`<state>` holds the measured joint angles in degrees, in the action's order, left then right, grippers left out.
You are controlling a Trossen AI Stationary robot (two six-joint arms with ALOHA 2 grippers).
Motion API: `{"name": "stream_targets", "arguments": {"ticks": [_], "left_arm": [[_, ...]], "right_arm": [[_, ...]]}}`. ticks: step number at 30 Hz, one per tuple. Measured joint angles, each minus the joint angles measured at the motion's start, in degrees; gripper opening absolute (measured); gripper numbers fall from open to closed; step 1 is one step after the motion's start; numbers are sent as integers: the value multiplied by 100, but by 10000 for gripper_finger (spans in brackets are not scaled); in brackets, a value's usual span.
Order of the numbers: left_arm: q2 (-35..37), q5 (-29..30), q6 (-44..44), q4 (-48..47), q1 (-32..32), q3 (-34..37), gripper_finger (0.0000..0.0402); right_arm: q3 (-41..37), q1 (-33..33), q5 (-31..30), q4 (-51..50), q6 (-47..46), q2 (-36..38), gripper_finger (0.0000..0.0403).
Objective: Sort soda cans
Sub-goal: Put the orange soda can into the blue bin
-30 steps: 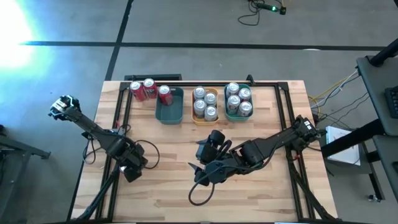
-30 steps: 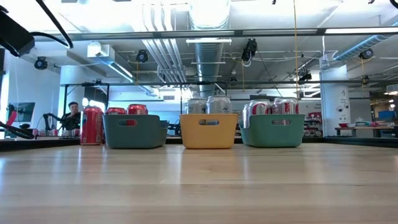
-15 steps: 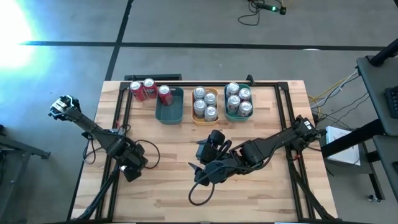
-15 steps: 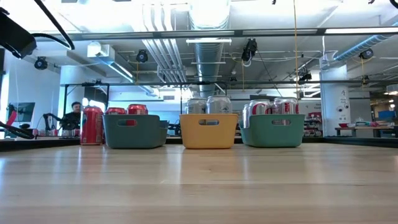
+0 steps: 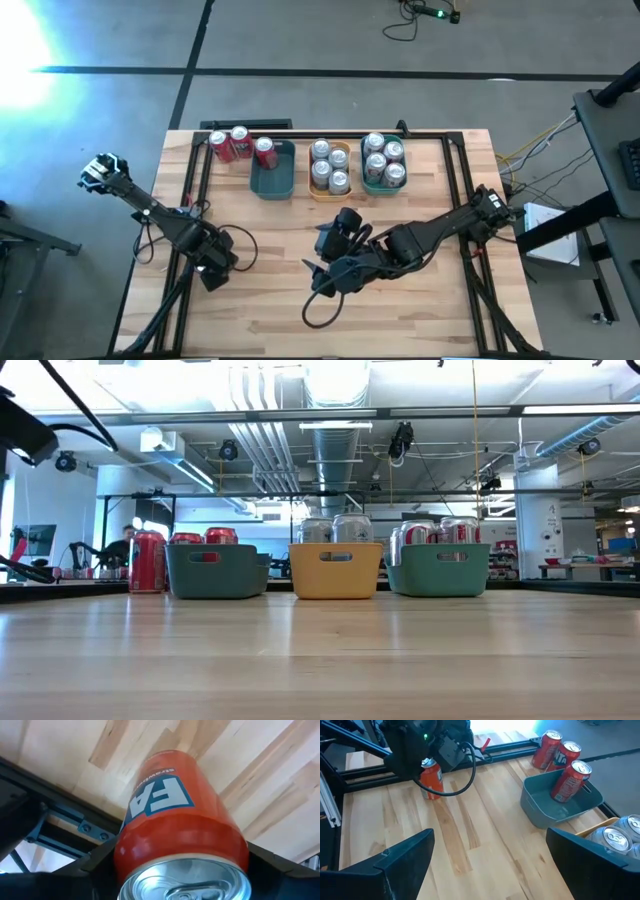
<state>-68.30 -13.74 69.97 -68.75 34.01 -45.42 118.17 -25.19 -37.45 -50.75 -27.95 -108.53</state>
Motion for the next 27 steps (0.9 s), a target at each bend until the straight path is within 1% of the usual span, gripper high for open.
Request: {"name": "stream_targets", "arguments": {"ticks": [4,6,7,9,11,13,15,16,18,22,25,27], "left_arm": [[-1,-11,2,-116,1,-153,282],[-1,34,0,-192,3,-443,282],[-1,163,-12,-257,5,-656,282],[7,624,-11,-560,-25,-1143,282],[37,1207,59,-975,-142,-1651,282],[79,1751,92,-1188,-294,-2134,282],[123,2056,-41,-1258,-562,-2499,282],[137,2083,-197,-1282,-782,-2622,282],[125,2152,-560,-1321,-1451,-2858,282],[-79,2369,-1870,-1178,-3149,-3281,282],[-403,2171,-2822,-1226,-4300,-3653,282],[-670,2016,-3325,-1229,-4898,-3890,282]], "right_arm": [[66,-1,7,-16,99,0,380],[156,-4,15,-35,205,44,380],[202,-4,10,-32,248,83,380],[235,-4,-11,-56,336,197,380],[236,19,-41,-155,350,283,380],[223,46,-68,-279,350,325,380],[219,69,-136,-373,358,326,380],[219,74,-156,-379,386,335,380],[219,107,-186,-383,474,355,380],[214,187,-215,-392,556,365,380],[188,199,-213,-491,548,365,380],[188,183,-214,-582,490,365,380]]}}
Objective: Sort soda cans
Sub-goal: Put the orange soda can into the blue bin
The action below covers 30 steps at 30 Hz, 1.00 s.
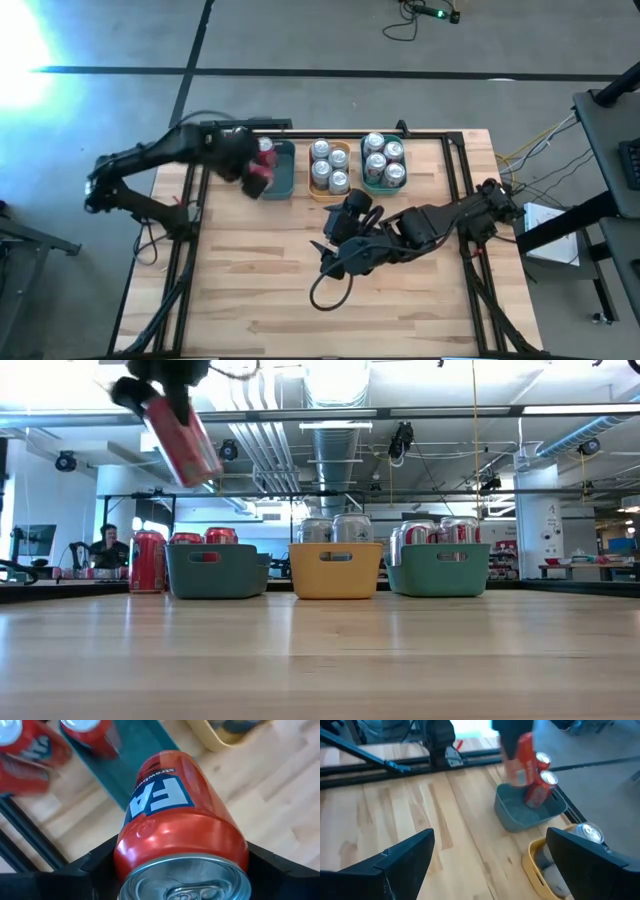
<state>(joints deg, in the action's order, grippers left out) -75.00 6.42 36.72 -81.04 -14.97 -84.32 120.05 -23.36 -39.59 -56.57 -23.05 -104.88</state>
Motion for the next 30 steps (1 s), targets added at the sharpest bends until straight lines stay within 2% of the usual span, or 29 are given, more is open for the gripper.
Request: {"name": "stream_targets", "arguments": {"ticks": [4,11,14,30], "left_arm": [[-666,-235,-664,-54,-630,-377,282],[-1779,-266,-1190,-35,-694,-653,282],[-2141,-63,-1293,-43,-741,-670,282],[-3090,55,-1523,394,-1052,-677,282]], "right_arm": [[-34,-39,13,-340,-318,-4,379],[-221,-46,13,-586,-699,-13,379],[-233,-67,14,-577,-697,-13,379],[-245,-139,62,-571,-717,-15,379]]}}
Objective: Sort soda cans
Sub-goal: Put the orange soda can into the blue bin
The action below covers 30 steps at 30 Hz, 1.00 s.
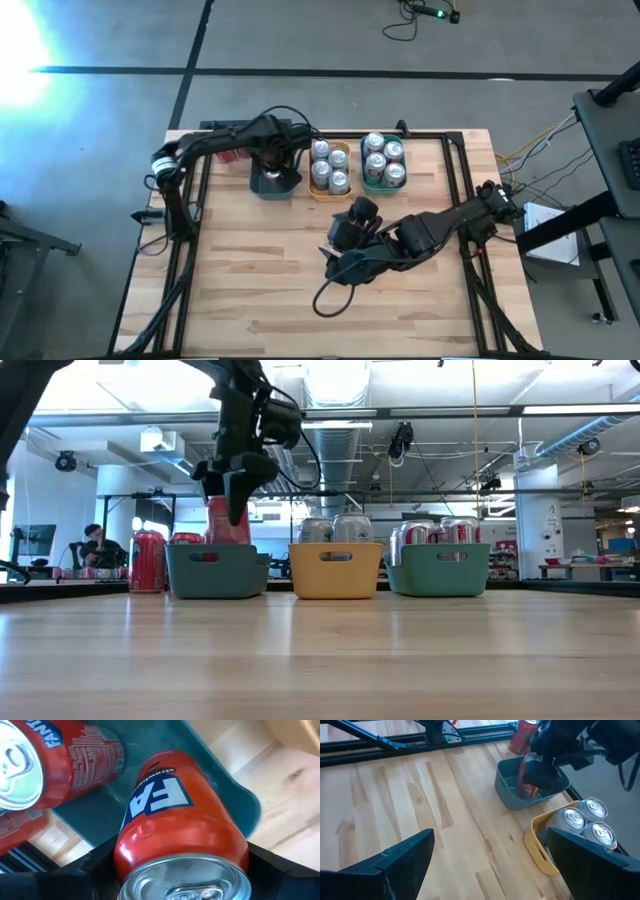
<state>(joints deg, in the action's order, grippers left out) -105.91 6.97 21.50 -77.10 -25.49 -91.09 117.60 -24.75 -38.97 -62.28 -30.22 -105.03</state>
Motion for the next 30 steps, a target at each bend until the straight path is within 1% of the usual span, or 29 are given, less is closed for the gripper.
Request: {"name": "stream_targets", "arguments": {"ticks": [8,12,18,21,24,30], "left_arm": [[-281,-163,190,0,-119,2,283],[-362,-376,144,81,-130,0,285],[-456,-308,103,203,-155,2,287],[-455,-293,87,348,-170,0,288],[-453,-291,-11,412,-192,2,303],[-403,-250,-37,303,-298,-2,359]], "right_arm": [[0,-14,1,13,-5,0,379],[0,-26,7,24,-20,0,379],[0,-27,463,135,-24,0,379],[0,-52,497,133,-49,2,380],[0,-79,497,131,-110,10,380],[0,-105,586,129,-223,50,380]]}}
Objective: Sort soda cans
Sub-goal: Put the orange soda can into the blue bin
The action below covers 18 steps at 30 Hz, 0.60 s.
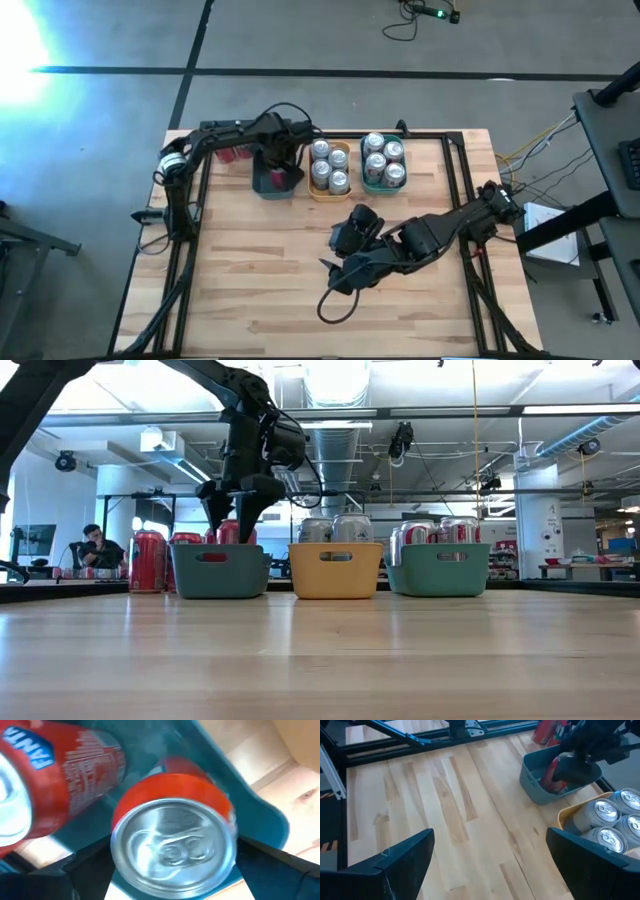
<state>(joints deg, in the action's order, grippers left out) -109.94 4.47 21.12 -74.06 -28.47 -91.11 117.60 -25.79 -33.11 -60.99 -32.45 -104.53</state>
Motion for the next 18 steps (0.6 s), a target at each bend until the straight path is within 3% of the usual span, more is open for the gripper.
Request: {"name": "stream_targets", "arguments": {"ticks": [5,12,18], "left_arm": [[229,100,5,-228,21,0,368],[1030,240,431,-538,247,59,350],[1175,105,643,-382,340,511,295]], "right_arm": [[0,-10,12,0,-12,7,380],[0,-10,10,-2,-59,9,380],[0,-8,-62,-2,-72,9,380]]}}
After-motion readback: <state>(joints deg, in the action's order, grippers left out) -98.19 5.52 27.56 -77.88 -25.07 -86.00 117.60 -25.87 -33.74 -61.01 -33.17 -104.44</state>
